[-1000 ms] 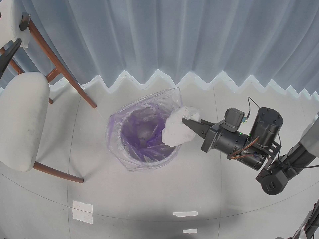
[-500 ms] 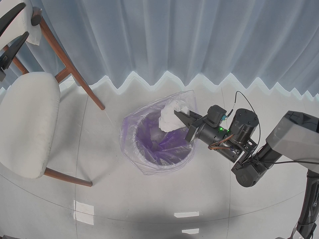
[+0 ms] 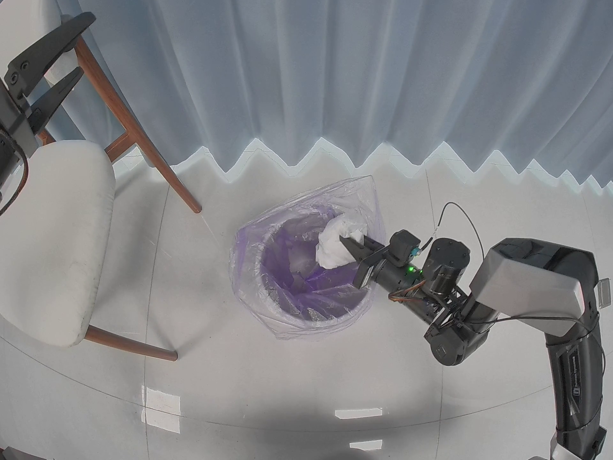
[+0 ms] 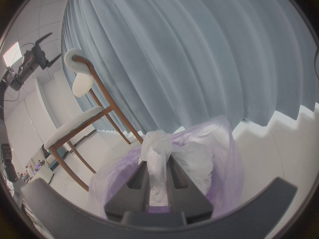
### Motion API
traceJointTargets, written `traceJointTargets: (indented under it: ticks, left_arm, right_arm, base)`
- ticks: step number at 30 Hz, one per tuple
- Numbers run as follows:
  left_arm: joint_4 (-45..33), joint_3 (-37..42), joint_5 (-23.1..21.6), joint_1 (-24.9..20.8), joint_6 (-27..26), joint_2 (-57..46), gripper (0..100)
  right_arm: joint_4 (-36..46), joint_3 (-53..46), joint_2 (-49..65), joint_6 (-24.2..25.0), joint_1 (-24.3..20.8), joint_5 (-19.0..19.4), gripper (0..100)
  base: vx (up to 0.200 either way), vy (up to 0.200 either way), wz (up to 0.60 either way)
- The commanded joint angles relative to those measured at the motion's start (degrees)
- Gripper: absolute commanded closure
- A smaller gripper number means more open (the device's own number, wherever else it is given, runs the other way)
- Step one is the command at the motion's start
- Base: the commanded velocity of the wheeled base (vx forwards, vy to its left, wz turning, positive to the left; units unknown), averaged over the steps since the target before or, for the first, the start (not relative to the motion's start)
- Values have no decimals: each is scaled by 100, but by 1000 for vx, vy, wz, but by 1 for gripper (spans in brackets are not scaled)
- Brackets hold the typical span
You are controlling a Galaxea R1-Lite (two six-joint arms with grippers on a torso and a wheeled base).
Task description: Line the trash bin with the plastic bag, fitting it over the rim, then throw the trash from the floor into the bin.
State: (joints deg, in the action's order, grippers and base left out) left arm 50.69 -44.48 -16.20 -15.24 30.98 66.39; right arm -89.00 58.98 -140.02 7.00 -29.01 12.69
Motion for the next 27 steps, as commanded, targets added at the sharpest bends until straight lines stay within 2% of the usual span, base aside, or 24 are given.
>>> traceJointTargets:
  ticks: [1,11,19,20,27]
  left_arm:
    - [2,19,12,-5,-4,76,0]
    - [2,133,3,-85,-13,76,0]
    - [2,142,12,-181,-13,76,0]
    - [2,142,12,-181,-21,76,0]
    - [2,133,21,-137,-92,85,0]
  right_arm:
    - [-91,123,-482,-49,-140,-144,100]
    - [-100,720,-816,-14,-377,-337,100]
    - [-100,641,-851,-32,-395,-373,100]
    - [-100,615,-851,-32,-395,-373,0]
    - [-100,298,-667,144,-544,-364,0]
  base:
    - [0,0,0]
    - [0,0,0]
    - [0,0,0]
    - [0,0,0]
    - [0,0,0]
